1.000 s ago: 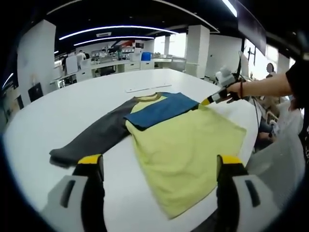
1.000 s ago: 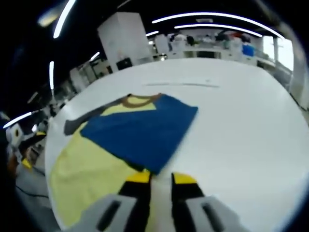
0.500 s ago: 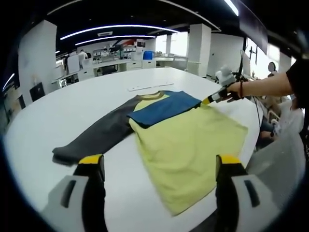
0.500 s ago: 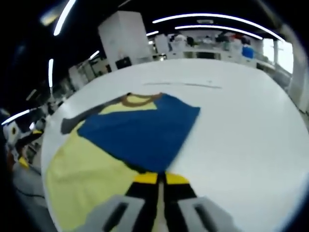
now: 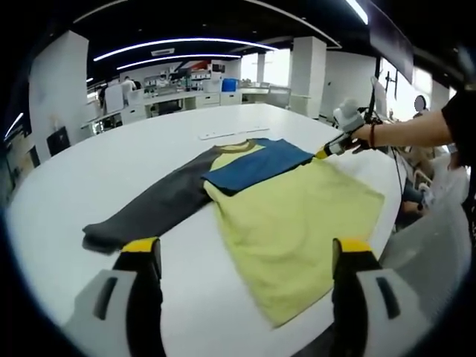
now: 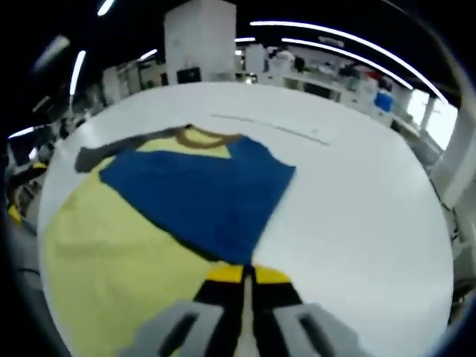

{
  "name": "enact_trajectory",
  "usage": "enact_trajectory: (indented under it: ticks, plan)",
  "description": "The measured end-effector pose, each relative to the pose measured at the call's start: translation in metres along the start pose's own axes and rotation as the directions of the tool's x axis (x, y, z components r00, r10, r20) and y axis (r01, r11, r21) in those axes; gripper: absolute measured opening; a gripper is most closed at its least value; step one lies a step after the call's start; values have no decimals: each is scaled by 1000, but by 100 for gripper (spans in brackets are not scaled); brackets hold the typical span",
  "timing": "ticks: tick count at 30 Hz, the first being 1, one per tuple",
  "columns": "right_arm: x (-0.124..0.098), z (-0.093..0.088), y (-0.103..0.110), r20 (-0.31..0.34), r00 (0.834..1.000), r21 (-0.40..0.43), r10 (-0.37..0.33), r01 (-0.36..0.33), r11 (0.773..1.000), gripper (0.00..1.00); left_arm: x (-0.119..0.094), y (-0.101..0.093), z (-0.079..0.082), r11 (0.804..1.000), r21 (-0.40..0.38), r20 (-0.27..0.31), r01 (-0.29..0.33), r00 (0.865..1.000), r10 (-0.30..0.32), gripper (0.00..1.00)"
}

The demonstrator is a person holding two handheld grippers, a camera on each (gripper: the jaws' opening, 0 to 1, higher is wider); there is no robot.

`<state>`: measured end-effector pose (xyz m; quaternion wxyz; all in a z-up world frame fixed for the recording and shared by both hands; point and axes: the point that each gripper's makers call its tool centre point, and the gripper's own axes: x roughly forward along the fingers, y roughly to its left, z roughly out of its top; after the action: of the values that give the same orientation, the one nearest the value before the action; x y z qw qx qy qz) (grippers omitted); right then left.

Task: Fold the garment on the visible template until the final outline fits inside the template.

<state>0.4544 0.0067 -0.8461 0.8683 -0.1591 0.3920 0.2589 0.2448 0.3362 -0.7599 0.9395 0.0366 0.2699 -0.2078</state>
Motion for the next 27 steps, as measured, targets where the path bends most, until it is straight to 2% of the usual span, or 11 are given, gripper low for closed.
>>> enact_trajectory:
  ticks: [8,13,20,22,23,27]
  plan:
    - [-1,-1,-2,-12,1000,8,-7,7,1000,0,-5,10,-4,999,-5,-10,-32,999,32,94]
    - [-5,-6,-1,-17,1000,167,0,3,986,0,-10,26,-5,998,-16,-13,-67,998,66,93]
    - [-11,-9,3,-9,999,214,31,-28,976,0,-20,55,-2,990,-47,-5,-132,991,132,93]
    - [-14,-7,5,6,999,245,41,-41,969,7,-22,64,-1,987,-57,-1,-148,989,149,93]
    - [-13,-3,3,40,998,264,45,-54,963,16,-23,70,-1,985,-68,0,-160,987,160,93]
    - [-17,5,2,102,992,296,71,-98,950,42,-25,88,-4,978,-83,-9,-192,981,192,93]
